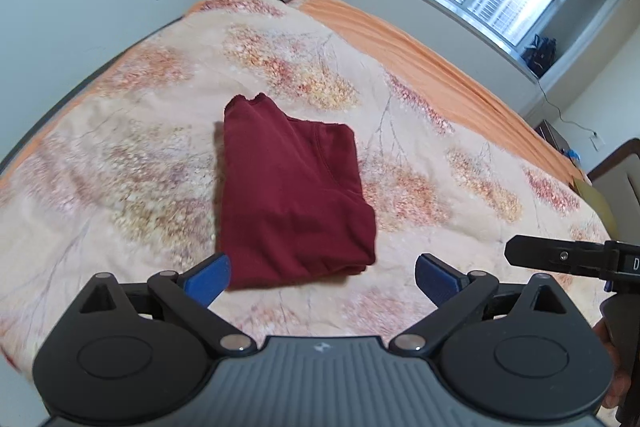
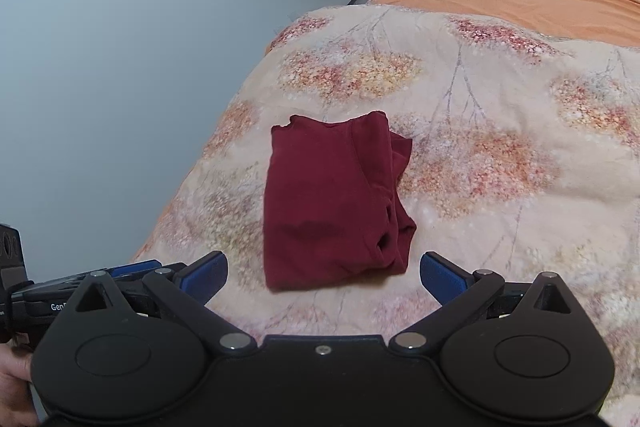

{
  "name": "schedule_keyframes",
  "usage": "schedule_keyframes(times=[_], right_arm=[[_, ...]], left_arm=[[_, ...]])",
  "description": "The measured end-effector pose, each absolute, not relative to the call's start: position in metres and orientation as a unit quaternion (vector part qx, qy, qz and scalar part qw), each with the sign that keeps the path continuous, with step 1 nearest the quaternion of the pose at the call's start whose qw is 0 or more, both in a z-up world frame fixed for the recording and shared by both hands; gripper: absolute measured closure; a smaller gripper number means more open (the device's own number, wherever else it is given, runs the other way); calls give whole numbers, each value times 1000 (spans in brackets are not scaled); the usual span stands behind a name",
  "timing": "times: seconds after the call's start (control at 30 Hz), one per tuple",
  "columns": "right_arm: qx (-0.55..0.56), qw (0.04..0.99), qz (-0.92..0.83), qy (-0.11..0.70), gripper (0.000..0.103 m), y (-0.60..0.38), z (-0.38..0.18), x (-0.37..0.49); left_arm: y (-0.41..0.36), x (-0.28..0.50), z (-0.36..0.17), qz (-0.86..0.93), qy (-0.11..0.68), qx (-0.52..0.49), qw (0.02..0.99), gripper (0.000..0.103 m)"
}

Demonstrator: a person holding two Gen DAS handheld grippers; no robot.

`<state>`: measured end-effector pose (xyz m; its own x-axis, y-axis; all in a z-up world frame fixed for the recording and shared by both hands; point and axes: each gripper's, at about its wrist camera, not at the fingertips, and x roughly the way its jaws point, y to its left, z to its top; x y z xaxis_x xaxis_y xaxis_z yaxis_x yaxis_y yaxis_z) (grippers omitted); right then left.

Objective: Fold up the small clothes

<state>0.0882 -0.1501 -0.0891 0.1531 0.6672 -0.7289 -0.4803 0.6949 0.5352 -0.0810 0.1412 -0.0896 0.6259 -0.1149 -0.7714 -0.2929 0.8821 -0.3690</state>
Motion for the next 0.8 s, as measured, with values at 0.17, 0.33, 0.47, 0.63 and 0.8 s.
schedule_keyframes(times=[0.17, 0.33, 0.47, 0.63, 0.8], right_arm=[[57, 763, 390, 513, 1, -169, -58, 75], [55, 767, 398, 500, 1, -185, -43, 68], [49, 768, 406, 493, 1, -189, -37, 64], [45, 767, 414, 489, 1, -190, -35, 64], [40, 763, 422, 489, 1, -191, -34, 63]], left_arm=[[126, -99, -55, 77, 419, -224, 877, 1], [111, -105, -37, 91, 414, -207, 882, 1], [101, -105, -32, 96, 414, -196, 884, 1], [94, -108, -31, 103, 414, -197, 883, 1], [93, -114, -29, 108, 413, -204, 881, 1]])
